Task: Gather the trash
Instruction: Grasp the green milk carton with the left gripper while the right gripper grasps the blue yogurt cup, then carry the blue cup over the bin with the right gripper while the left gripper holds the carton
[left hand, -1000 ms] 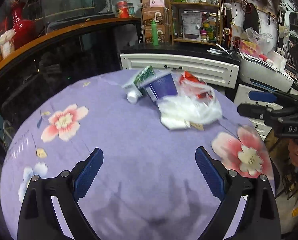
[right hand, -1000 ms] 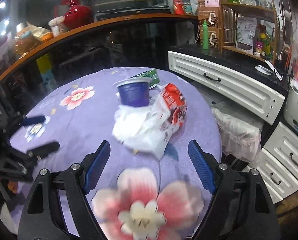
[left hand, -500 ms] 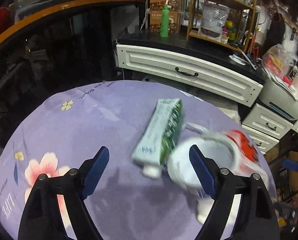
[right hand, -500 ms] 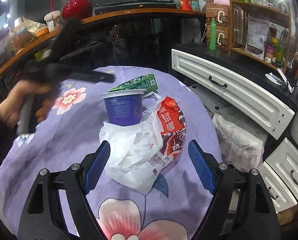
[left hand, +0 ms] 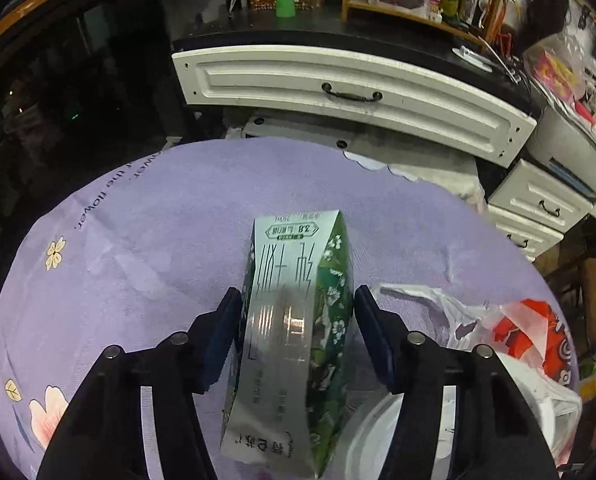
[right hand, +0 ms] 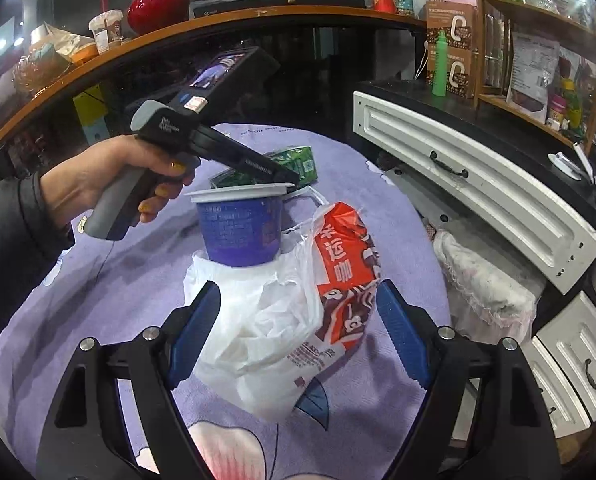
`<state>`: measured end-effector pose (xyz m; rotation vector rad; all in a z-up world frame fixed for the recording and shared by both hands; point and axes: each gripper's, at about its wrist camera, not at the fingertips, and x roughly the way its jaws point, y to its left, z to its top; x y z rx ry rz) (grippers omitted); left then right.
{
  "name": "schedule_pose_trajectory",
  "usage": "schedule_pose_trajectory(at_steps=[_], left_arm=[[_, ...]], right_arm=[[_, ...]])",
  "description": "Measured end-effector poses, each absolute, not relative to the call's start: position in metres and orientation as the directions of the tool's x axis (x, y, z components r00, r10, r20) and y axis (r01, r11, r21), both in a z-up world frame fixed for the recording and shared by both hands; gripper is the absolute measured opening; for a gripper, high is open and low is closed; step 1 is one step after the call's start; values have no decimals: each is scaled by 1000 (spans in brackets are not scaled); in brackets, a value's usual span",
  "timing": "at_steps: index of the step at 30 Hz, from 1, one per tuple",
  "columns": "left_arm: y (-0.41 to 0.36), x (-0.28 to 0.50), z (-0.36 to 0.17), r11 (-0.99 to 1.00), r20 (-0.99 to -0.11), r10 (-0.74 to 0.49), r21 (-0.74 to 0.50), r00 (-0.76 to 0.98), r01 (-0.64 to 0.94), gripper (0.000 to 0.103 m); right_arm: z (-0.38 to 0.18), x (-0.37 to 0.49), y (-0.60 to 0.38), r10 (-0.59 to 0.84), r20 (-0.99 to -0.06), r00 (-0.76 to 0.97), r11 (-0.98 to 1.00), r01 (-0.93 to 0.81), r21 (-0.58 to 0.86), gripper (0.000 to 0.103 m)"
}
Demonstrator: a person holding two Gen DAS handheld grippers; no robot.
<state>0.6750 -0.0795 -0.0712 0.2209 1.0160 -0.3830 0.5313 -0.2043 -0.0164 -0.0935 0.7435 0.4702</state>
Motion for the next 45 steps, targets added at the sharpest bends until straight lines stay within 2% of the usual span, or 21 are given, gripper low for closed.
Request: schedule_pose_trajectory(at_steps=[3,11,13,18,28,30,31,38,45], left_arm=[[-75,672,-67,929,-835,-162,51,526,367,53],[-34,649,-44,966,-767,-177,-15,617,259,50],[-24,638,-39,973,-744,-154,0,650,231,50],[-2,617,-28,983,-697,-120,18,707,185,50],[29,603,-31,988,-693,-128,-30,710,149,50],[33,601,-33,989,-695,-128,-35,707,145,50],[35,600,-34,989,-696,-127,-35,707,143,50],[46,585,-33,990,-687,-136,-67,713,124,50],[48,531,-15,994,-641,-109,-59,760,93,50]], right_arm=[[-14,533,-199,385,-665,640,887,-456,75,80],[0,544,-165,443,-637,632,857,-507,93,80],[-5,551,-149,429,-663,614,855,-514,77,83],[-22,568,-124,377,-710,595,869,-493,48,84],[-47,603,-105,300,-767,567,906,-422,43,83],[-48,605,-102,296,-768,568,906,-421,38,70],[-49,604,-102,286,-769,571,908,-419,27,70],[-32,587,-112,350,-707,614,904,-418,84,70],[7,523,-120,451,-597,663,863,-495,103,70]])
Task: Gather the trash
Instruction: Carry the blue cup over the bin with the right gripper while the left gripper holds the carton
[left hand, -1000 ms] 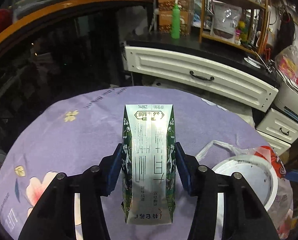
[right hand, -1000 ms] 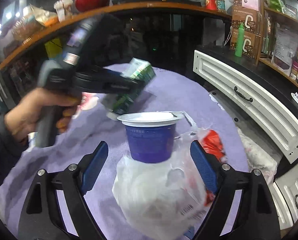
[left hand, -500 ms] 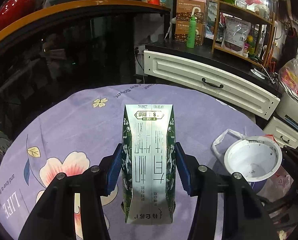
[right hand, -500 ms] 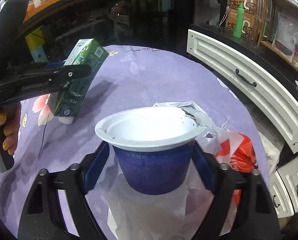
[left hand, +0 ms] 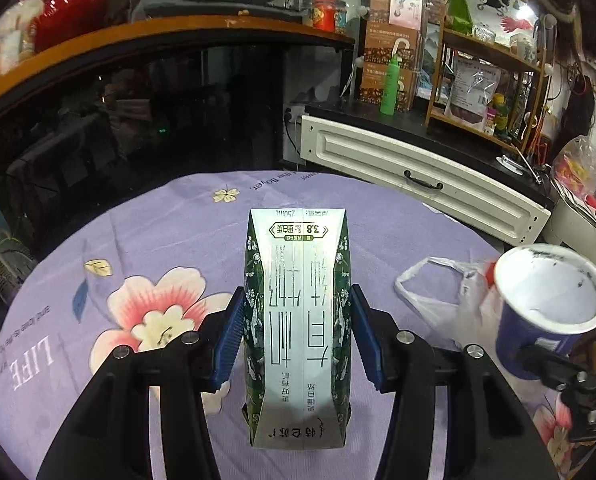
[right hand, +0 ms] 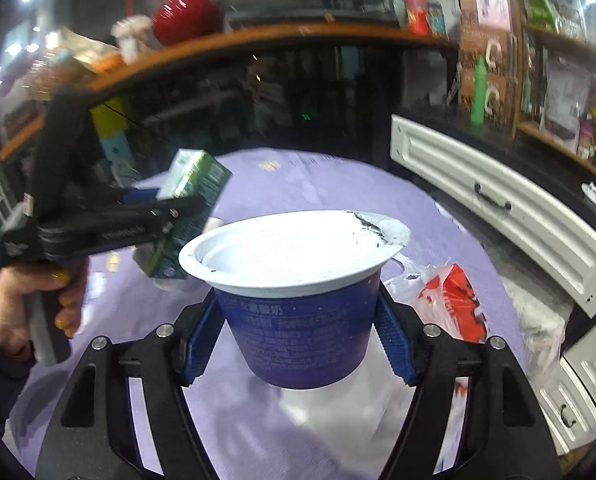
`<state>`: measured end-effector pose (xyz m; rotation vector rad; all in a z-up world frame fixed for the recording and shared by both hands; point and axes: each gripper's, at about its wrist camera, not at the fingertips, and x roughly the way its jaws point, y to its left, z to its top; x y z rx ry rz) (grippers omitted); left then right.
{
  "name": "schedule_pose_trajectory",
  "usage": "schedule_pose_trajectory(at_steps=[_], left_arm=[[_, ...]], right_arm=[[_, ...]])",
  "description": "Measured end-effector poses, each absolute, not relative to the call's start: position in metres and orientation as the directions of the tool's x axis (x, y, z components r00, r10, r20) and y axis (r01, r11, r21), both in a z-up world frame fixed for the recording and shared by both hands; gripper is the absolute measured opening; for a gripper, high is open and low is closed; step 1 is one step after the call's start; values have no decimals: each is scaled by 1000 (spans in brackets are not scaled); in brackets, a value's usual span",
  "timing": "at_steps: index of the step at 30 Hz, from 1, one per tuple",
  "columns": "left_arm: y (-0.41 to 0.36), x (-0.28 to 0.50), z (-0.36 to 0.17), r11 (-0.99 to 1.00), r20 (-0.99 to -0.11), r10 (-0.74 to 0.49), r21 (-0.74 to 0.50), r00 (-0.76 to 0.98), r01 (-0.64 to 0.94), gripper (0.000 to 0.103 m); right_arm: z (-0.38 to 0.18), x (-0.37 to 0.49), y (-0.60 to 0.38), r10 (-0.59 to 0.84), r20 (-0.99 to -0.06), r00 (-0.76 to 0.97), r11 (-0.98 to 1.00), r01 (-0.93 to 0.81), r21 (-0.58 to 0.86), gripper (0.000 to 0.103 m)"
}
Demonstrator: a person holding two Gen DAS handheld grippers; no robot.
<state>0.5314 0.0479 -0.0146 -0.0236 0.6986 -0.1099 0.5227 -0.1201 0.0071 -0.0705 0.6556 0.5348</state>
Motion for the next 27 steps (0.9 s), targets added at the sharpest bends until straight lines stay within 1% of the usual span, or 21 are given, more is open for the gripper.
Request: schedule_pose_trajectory(at_steps=[2,9,15,17,20,27], left_arm=[[46,508,-8,994,-625,-110,-62,773,92,50],[31,428,9,992,-579,-123,-54,806,113,50],[5,363,16,983,-545,-183,-84,818,164,50],[-9,344,17,978,-538,-207,-82,817,194,50],[-35,320,19,965,-523,-256,-92,813,245,50],[-103,284,16,917,-511,-387,-123,767,380,50]], right_arm=[[17,497,-125,471,-573,671,853,-512,103,70],[32,414,-158,471,-520,713,855,-514,70,70],[29,347,-215,407,-496,767,892,-450,36,70],[24,327,-233,384,-497,778,905,-424,36,70],[12,303,-264,351,-514,783,927,-368,72,70],[-30,267,-327,259,-571,779,966,-218,140,70]])
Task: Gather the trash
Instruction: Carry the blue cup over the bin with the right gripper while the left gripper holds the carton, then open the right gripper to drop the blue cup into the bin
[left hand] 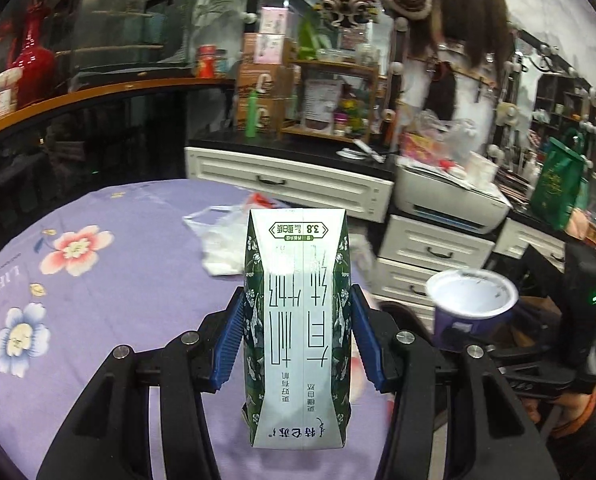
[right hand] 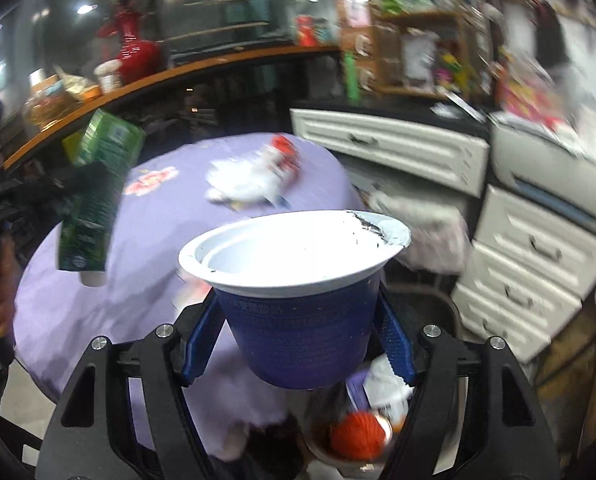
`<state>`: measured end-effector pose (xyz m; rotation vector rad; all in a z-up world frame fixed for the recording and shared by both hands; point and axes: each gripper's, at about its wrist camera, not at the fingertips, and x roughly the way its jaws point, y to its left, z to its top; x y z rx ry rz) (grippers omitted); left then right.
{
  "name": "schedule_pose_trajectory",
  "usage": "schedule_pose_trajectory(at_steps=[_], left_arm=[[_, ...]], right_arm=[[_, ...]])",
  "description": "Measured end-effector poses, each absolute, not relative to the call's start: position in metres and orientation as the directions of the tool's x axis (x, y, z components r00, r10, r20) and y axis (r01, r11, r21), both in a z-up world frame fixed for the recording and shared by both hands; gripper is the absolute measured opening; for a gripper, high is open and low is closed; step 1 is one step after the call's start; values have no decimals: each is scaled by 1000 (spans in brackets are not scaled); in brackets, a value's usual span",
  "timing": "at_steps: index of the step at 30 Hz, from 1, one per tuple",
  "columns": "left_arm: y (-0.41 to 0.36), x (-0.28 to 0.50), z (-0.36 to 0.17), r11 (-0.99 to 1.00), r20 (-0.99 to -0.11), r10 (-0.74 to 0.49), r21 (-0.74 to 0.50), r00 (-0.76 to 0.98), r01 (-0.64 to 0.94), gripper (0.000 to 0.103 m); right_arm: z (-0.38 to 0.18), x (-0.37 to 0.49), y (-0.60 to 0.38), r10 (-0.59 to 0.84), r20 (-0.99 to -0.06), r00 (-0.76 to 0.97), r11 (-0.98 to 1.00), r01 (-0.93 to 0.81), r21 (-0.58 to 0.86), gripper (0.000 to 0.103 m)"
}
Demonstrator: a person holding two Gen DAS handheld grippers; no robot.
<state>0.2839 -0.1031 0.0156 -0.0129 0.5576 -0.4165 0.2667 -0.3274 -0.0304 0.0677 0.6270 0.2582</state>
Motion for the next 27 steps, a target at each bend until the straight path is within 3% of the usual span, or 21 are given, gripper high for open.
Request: schedule_pose_trajectory(at_steps=[6,17,27], left_arm=[[-165,272,5,865,-518,-479,-141,709,481,50],[-239,273,-63,835,-633,-482,-124,606,535,50],[-251,275,-85,833,-672,-471,-128,571,538,50]], right_arm=[[-77,262,-367,183,-653,735,983,-112,148,70],[-191,296,-402,126,-824,552,987,17,162,70],[-242,316,-404,114,-875,471,987,48,155,70]])
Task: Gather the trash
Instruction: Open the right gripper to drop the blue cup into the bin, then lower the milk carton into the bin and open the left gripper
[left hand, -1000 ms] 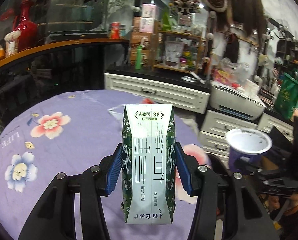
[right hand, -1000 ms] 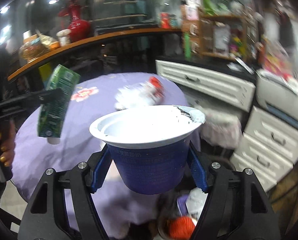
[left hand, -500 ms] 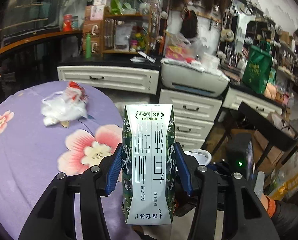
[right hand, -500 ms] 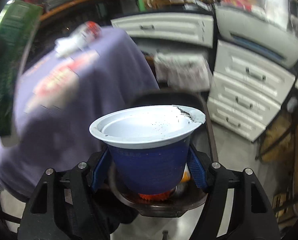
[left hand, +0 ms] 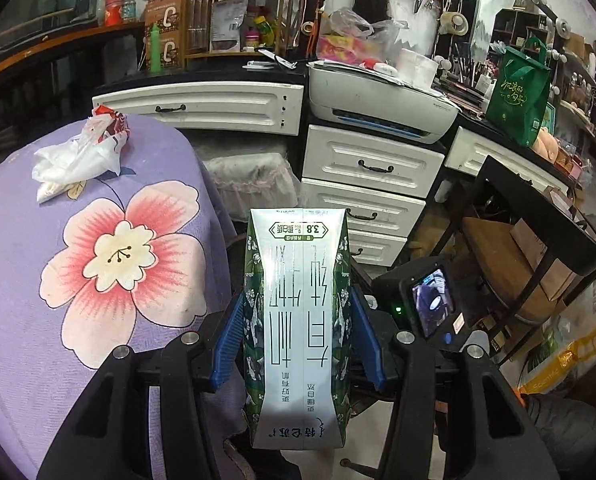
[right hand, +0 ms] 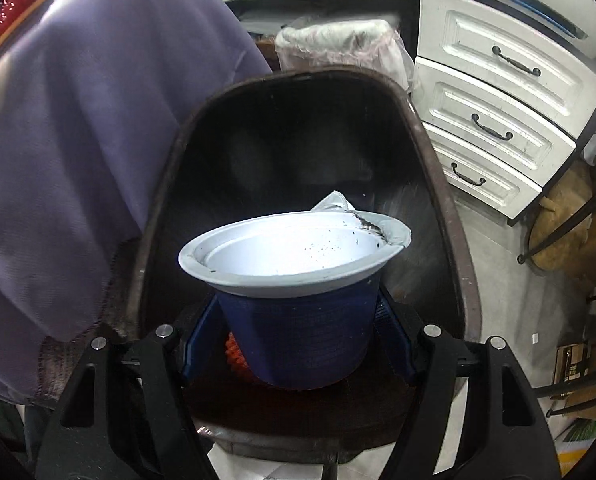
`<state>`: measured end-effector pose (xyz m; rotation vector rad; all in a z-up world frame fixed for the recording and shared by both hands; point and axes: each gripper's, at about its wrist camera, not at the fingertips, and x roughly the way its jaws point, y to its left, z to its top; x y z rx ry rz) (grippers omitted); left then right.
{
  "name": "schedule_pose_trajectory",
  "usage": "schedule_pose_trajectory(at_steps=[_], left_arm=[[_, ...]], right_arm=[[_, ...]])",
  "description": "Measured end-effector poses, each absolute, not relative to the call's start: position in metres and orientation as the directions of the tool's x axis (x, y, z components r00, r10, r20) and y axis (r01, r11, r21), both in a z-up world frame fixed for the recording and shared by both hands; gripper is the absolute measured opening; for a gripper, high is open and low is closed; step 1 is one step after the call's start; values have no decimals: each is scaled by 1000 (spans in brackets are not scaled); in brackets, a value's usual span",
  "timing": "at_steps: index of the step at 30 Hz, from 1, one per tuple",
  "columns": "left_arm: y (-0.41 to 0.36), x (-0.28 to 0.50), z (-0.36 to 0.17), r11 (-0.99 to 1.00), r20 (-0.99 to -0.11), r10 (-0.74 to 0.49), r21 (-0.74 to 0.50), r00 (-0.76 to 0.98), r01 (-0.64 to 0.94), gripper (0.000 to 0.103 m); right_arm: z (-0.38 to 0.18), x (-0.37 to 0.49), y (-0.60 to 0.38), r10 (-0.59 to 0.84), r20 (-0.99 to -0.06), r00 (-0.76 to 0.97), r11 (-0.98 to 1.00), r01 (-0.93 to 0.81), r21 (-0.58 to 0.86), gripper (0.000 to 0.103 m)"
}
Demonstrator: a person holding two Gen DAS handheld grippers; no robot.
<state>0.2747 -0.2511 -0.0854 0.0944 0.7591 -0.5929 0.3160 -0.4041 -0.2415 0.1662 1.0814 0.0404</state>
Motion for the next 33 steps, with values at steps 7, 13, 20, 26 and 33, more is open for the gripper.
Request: schedule_pose_trajectory(at_steps=[7,13,20,26,33], left_arm=[[-257,276,-95,835,-685,-465,-128,561,536,50],[-265,280,-100,832,-697,-459,-120,551,541,50],[-284,292,-113,823,-723,-445,-97,528,560,50],[-297,302,-126,823,-748,-428,-90,508,561,50],[-313,309,-143,818,-781,-400,-67,480,572,50]], right_arm=[[-254,325,-398,93,-892,442,990,51,128,78],[-238,313,-401,69,-878,474,992,60,111,80],[-196,281,-429,39,-827,561,984,124,130,80],[-163,255,-457,-43,-788,614,971,210,111,80],[-140,239,-488,-83,-760,645,945,293,145,80]])
